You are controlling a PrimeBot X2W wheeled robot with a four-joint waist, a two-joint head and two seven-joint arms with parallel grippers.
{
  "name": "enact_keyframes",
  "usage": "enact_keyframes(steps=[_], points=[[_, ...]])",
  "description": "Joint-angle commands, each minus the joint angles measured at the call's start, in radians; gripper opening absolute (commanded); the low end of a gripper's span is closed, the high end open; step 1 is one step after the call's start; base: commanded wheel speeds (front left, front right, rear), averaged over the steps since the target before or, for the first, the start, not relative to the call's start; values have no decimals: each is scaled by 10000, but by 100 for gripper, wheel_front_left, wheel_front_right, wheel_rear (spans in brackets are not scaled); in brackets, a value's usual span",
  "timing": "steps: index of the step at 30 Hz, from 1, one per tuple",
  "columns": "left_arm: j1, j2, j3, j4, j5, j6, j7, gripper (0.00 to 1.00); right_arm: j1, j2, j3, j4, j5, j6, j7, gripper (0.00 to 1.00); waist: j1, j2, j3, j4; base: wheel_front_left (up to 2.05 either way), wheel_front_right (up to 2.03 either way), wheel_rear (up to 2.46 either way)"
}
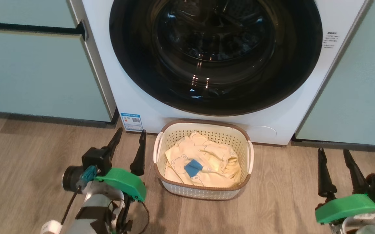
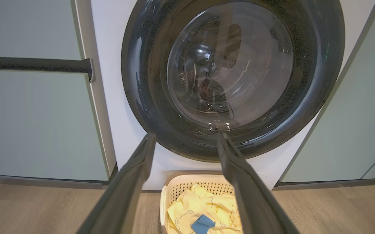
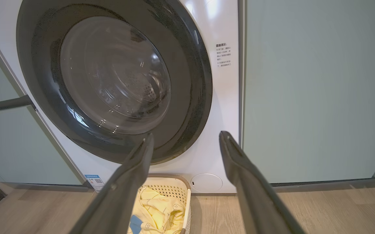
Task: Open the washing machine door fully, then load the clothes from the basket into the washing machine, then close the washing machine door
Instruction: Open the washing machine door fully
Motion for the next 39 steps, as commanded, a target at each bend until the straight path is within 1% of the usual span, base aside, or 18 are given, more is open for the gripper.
enact_keyframes(steps=[1,4,10,28,35,39], points=[[-559,194,307,-283,114,-13,-92,100,-566,-196,281,-322,52,-30,-138,100,0,0,2,-10,66,92,-158],[-560,194,337,-374,322,45,-92,100,-552,-196,274,-341,89,-30,-138,100,0,0,9,-6,76,113,-190],[-536,194,331,-379,306,27,-92,100,-554,-196,306,-309,122,-30,-138,100,0,0,17,5,106,135,-240],[-545,194,324,-229,234,-145,-92,100,-585,-196,339,-280,190,-30,-138,100,0,0,55,-28,116,131,-246],[-531,194,426,-388,149,-5,-92,100,-592,-196,314,-291,209,-30,-138,100,0,0,74,-29,91,105,-196],[-540,194,498,-333,308,218,-92,100,-599,-196,320,-319,191,-30,-138,100,0,0,85,-37,53,53,-106]])
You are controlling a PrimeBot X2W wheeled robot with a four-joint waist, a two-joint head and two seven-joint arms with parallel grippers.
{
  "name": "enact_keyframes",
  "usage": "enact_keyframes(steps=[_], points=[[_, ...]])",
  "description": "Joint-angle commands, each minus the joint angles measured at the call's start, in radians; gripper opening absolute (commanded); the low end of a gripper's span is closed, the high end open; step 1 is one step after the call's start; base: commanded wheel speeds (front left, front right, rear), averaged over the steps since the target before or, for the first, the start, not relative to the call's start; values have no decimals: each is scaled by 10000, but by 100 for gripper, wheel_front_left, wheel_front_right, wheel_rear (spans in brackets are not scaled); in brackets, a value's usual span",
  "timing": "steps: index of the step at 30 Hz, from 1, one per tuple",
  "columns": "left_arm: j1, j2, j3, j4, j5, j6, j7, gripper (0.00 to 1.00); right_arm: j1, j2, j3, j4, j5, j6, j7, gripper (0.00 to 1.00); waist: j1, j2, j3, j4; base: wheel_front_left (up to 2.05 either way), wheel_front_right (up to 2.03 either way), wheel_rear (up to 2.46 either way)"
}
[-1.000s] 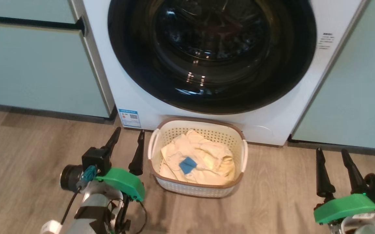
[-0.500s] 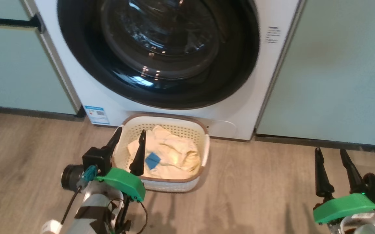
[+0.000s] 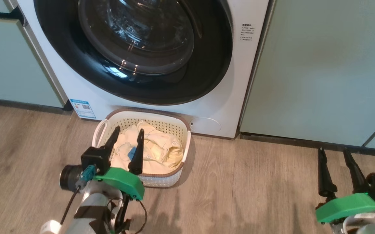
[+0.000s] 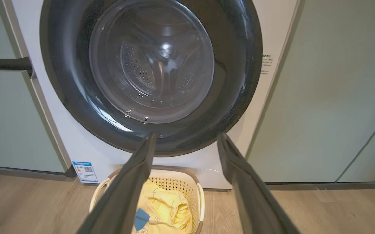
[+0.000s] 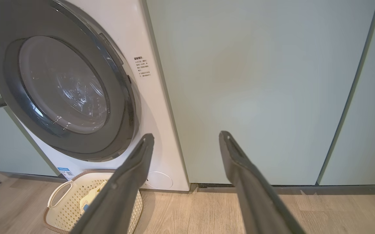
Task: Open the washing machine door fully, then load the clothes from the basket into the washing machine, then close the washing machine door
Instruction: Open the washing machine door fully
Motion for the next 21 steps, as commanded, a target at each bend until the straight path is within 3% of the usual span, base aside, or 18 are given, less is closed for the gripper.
enact_keyframes(steps=[1,21], points=[[-522,168,408,-319,-34,70,-92,100,-557,-81,212,-355,15,-30,-138,100,0,0,4,-1,27,27,-55],[-591,168,353,155,-129,85,-92,100,-531,-81,147,-499,-59,-30,-138,100,0,0,-21,42,2,2,-4]])
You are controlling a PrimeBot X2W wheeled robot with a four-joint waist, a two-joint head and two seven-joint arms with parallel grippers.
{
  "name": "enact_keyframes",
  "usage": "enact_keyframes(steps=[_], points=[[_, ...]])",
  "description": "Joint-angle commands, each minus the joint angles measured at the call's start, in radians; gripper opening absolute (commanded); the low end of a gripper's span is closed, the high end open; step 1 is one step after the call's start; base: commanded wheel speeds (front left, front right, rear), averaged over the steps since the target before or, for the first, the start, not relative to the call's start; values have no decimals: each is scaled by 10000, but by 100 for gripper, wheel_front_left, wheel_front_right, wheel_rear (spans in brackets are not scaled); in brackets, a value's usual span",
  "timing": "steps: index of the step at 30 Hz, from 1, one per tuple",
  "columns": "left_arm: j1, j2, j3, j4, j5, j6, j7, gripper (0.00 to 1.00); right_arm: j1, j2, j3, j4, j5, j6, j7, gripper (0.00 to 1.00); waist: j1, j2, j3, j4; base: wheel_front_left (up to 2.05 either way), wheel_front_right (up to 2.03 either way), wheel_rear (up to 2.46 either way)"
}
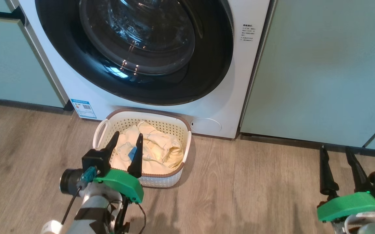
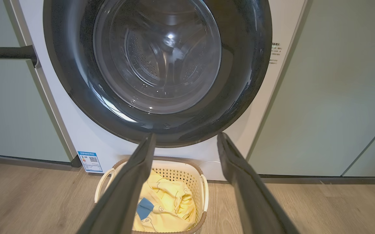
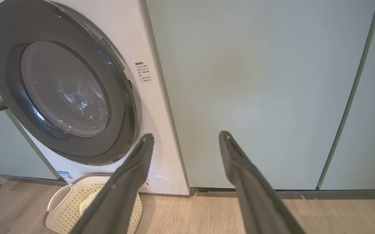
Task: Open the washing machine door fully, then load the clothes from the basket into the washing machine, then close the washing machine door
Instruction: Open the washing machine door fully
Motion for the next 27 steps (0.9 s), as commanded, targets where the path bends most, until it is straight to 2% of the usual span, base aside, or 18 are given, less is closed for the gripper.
enact_keyframes(steps=[1,2,3,4,5,6,7,12,17,18,27], points=[[-559,164,345,-277,-100,-27,-92,100,-504,-83,231,-375,-52,-30,-138,100,0,0,-6,2,0,0,0],[-554,164,335,-258,-107,-29,-92,100,-495,-83,260,-397,-45,-30,-138,100,0,0,-11,7,0,0,0],[-550,164,327,-243,-109,-31,-92,100,-486,-83,298,-419,-38,-30,-138,95,0,0,-15,13,0,0,0],[-544,164,317,-235,-111,-28,-92,100,-484,-83,337,-429,-42,-30,-138,77,0,0,-18,16,0,0,0],[-535,164,303,-238,-113,-19,-92,100,-488,-83,367,-434,-58,-30,-138,52,0,0,-17,19,0,0,0],[-528,164,291,-235,-121,-10,-92,100,-497,-83,393,-435,-82,-30,-138,20,0,0,-16,21,0,0,0],[-522,164,284,-227,-132,-6,-92,100,-510,-83,415,-431,-83,-30,-138,2,0,0,-15,23,0,0,0],[-529,164,259,-181,-152,14,-92,100,-708,-83,617,-322,324,-30,-138,0,0,0,39,28,0,0,0],[-600,164,156,-208,-231,31,-92,100,-1234,-165,563,-82,1353,-30,-138,0,0,0,254,117,0,0,0],[-635,164,89,-238,-282,41,-92,100,-1495,-262,473,69,2145,-30,-138,0,0,0,376,180,0,0,0],[-902,164,-298,-377,-475,146,-92,100,-2768,-1225,872,1136,6185,-30,-138,0,0,0,1159,519,0,0,0]])
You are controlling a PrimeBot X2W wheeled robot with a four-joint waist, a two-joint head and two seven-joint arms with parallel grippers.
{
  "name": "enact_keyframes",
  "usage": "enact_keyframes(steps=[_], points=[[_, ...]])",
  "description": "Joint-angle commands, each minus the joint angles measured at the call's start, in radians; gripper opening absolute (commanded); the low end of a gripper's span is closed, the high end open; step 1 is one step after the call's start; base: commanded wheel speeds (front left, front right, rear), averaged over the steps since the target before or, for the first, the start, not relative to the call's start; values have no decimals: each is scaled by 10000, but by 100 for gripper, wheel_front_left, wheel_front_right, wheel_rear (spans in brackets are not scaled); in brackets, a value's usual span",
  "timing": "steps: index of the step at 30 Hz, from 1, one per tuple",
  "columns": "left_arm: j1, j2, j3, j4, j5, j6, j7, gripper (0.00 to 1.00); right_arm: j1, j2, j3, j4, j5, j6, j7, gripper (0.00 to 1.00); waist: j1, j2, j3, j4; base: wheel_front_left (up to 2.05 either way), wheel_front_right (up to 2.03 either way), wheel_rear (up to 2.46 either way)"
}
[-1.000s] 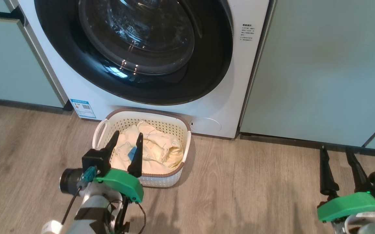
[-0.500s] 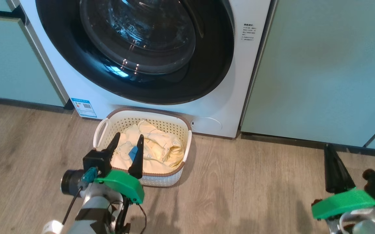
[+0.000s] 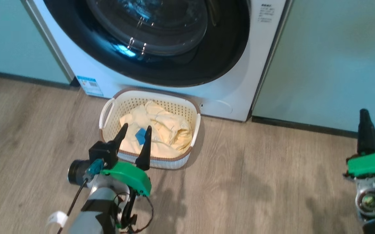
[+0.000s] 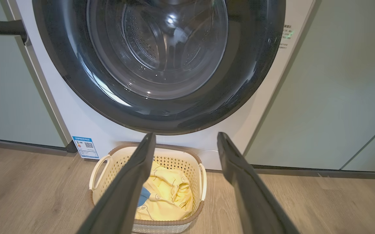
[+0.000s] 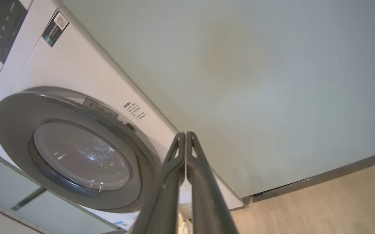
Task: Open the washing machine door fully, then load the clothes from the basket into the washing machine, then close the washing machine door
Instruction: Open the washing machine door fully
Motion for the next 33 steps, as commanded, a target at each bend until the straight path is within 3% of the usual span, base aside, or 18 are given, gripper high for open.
enact_keyframes(steps=[1,5,9,16,25,33], points=[[-571,162,201,-377,-80,67,-92,100,-708,-280,408,-48,903,-30,-93,0,-1,0,329,160,0,0,0],[-821,162,22,-491,-174,127,-92,100,-1498,-725,888,355,3613,-30,282,0,-1,0,822,349,0,0,0],[-1092,162,-181,-597,-314,195,-92,100,-2331,-1268,1061,590,5498,-30,1232,0,-1,0,1315,574,0,0,0],[-1377,162,-571,-754,-523,317,-92,100,-3565,-1710,938,1193,7323,-30,2954,0,-1,0,1955,976,0,0,0],[-1687,162,-1032,-993,-821,523,-92,100,-5221,-1848,494,2002,8591,-30,5506,0,-1,0,2750,1598,0,0,0],[-2006,162,-1321,-1219,-1038,689,-92,100,-6634,-1648,492,2787,8574,-30,6916,0,-1,0,3438,1914,0,0,0]])
